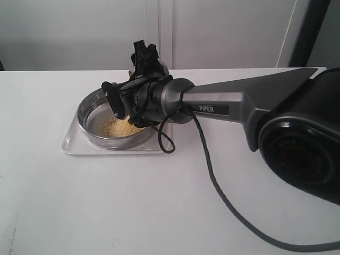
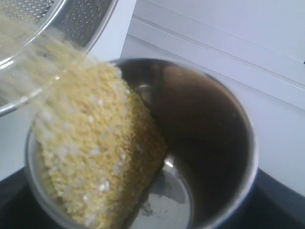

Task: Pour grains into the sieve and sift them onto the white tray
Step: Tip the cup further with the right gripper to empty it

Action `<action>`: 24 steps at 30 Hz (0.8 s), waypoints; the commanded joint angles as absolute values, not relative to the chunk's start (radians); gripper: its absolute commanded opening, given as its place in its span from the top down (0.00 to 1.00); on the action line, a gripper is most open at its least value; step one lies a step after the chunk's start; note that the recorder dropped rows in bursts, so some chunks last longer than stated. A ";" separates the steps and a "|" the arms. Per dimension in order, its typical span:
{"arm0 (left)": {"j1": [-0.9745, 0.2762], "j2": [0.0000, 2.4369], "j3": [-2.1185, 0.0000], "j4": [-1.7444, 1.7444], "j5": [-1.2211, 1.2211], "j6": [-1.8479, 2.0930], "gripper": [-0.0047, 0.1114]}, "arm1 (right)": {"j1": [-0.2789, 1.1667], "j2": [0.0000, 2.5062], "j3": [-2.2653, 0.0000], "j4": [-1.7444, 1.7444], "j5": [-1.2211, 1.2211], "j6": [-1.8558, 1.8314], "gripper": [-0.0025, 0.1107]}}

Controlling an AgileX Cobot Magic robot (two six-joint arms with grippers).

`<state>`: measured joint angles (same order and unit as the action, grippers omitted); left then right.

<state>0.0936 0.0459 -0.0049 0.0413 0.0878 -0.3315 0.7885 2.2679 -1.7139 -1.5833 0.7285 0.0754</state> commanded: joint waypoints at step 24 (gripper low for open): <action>0.096 0.046 0.000 0.038 0.079 -0.328 0.96 | 0.812 2.260 -1.724 -1.744 0.765 0.023 0.98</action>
<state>0.0936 0.0459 -0.0049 0.0413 0.0878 -0.3315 0.8078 2.2679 -1.7139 -1.7273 0.7471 0.0415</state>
